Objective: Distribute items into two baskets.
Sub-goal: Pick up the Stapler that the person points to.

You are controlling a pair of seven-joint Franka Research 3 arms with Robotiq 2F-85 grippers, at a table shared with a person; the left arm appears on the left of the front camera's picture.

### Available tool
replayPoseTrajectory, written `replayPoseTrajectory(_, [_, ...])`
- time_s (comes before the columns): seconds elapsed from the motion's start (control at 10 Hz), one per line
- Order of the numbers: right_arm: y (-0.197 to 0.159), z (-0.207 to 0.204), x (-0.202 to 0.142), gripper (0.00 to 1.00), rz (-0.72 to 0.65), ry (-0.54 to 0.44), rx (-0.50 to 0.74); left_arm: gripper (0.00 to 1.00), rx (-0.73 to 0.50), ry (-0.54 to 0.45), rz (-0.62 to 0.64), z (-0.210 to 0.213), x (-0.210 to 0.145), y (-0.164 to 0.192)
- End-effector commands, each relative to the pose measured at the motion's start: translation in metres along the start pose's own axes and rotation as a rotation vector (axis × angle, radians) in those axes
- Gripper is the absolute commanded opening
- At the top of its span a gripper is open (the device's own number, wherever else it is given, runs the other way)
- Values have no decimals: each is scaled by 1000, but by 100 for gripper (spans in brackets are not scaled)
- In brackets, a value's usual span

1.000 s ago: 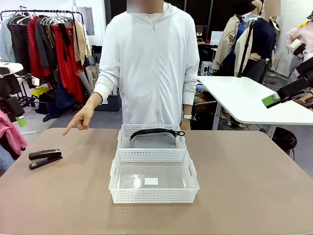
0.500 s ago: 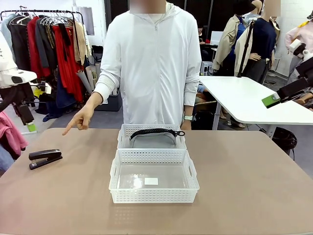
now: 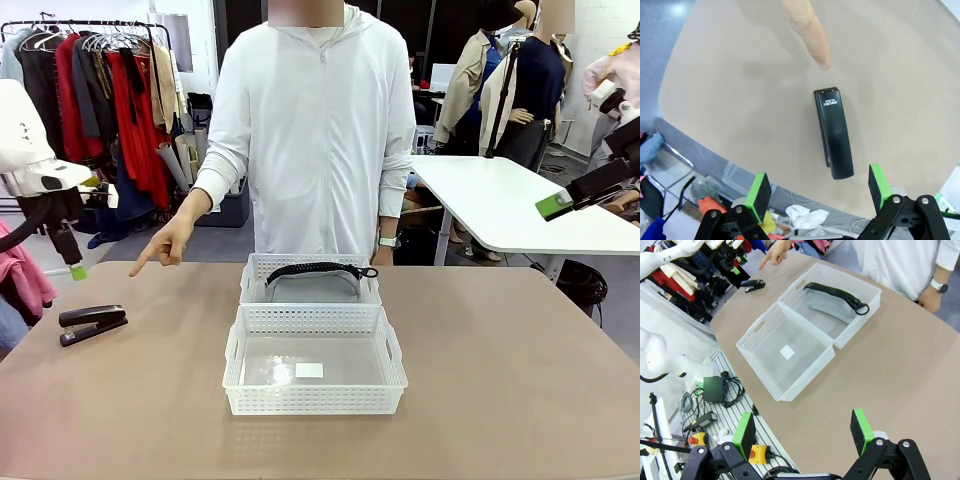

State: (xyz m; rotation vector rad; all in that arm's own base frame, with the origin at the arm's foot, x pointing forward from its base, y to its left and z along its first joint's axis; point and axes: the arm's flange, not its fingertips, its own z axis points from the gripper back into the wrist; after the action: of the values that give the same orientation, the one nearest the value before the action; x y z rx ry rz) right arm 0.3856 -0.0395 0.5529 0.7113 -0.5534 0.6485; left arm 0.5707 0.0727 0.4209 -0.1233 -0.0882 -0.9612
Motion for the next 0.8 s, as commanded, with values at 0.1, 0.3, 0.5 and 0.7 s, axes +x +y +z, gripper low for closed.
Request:
replayPoseTrajectory(0.1, [0,0,-1,100,0,-3,-4,100,-8,-21,-35,-17,-5,7])
replayPoseTrajectory(0.3, [0,0,-1,100,0,-3,-4,100,-31,-18,-33,-28,-4,4])
replayPoseTrajectory(0.5, [0,0,-1,100,0,-3,-4,100,-43,-19,-28,-37,-5,0])
replayPoseTrajectory(0.7, [0,0,-1,100,0,-3,-4,100,-73,-17,-8,-47,-4,-3])
